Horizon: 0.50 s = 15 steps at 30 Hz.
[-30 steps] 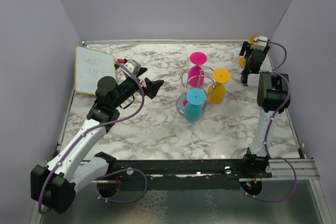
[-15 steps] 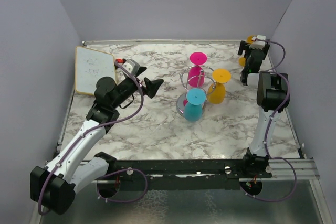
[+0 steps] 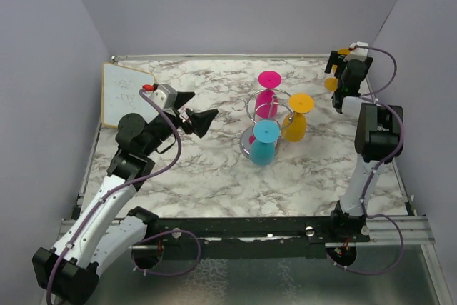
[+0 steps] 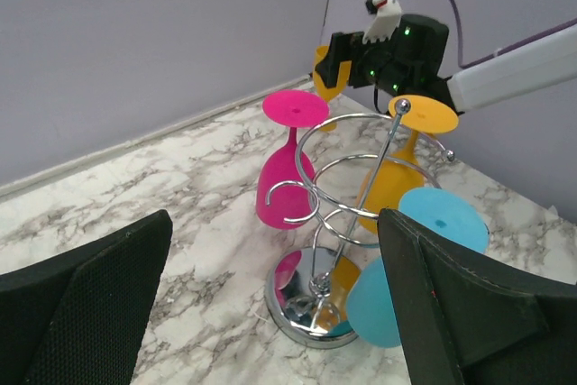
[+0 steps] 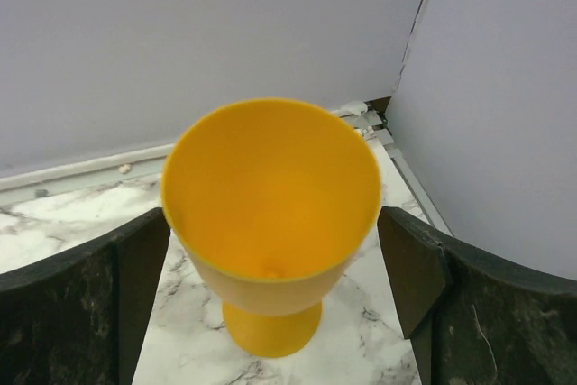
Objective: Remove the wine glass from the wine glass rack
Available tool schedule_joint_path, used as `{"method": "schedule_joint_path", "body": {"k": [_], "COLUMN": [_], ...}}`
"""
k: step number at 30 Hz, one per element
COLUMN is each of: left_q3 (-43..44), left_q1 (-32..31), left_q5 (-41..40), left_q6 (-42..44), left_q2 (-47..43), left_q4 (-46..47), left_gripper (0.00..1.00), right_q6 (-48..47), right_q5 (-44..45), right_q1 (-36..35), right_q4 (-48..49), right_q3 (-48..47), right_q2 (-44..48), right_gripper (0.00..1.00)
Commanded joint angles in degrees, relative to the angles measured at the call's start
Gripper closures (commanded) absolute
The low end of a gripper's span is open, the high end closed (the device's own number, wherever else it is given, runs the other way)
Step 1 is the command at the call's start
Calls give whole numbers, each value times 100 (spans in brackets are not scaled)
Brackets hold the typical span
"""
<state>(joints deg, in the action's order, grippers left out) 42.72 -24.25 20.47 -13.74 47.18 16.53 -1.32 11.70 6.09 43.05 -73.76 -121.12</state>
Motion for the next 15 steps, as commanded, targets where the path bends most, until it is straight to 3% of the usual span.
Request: {"method": "schedule_joint_path", "body": {"k": [1, 4, 10, 15], "left_q3": [215, 394, 513, 384], "left_q1": [-26, -32, -28, -20], "left_q5": [-174, -134, -53, 414], "left_q6": [-386, -710, -1714, -2539], "left_q2": [-121, -128, -179, -135], "left_q4": [-836, -1259, -1596, -1651], "left_gripper": [0, 0, 0, 0], "right_q6": [673, 1005, 1911, 2685], "right_q5": [-41, -66, -68, -892], "right_q1": [15, 15, 15, 15], "right_q4": [-982, -1340, -3109, -3663], "right_q3": [353, 756, 822, 1491], "right_q2": [1118, 1714, 2770, 4107], "right_gripper": [1, 1, 0, 0]}}
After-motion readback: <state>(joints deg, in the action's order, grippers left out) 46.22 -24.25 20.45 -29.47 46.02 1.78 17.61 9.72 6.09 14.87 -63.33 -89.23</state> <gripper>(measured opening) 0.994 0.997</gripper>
